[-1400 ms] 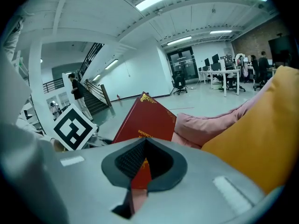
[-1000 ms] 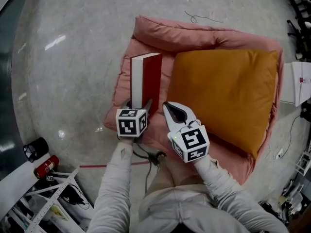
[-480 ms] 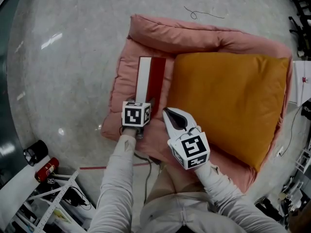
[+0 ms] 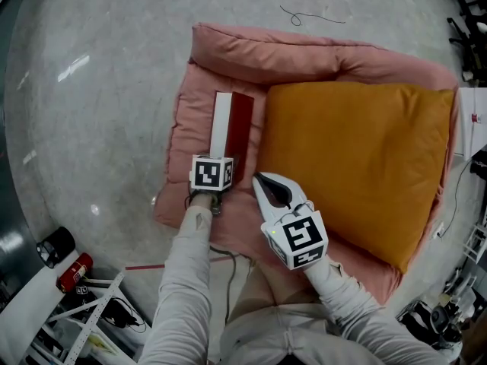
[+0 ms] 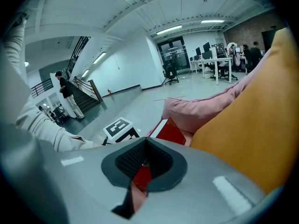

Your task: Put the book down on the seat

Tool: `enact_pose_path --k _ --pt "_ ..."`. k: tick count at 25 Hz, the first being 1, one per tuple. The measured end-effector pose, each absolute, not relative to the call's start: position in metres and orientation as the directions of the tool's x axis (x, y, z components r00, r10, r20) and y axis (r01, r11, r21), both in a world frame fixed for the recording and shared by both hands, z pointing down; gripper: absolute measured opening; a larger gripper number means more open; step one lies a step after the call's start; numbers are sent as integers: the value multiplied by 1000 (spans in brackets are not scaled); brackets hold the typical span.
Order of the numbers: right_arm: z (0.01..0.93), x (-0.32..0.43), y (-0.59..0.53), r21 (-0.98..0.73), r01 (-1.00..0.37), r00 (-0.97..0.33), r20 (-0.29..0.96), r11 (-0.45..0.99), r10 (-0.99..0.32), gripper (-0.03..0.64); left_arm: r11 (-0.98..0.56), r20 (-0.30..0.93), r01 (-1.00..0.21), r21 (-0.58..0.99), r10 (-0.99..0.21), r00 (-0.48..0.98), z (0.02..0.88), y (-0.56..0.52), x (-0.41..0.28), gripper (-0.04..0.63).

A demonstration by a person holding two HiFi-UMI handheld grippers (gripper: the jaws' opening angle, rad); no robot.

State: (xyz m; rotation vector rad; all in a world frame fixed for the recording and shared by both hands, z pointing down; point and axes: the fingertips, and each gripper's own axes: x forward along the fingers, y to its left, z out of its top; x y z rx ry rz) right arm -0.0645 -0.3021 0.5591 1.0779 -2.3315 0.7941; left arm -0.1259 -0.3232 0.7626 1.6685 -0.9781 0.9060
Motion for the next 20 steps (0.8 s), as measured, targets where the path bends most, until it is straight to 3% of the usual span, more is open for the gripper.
enact_pose_path --k 5,12,20 --pt "559 -66 -301 -316 -785 -600 602 533 -526 0 -226 916 -924 309 -192 353 767 -326 -133 266" --pt "553 -76 -294 -323 -769 -618 595 551 -514 0 -180 926 -968 177 -302 226 752 -333 -169 344" --pt "548 -80 -292 -321 -762 -627 586 563 -514 0 -106 919 -992 74 -379 109 741 -333 -201 354"
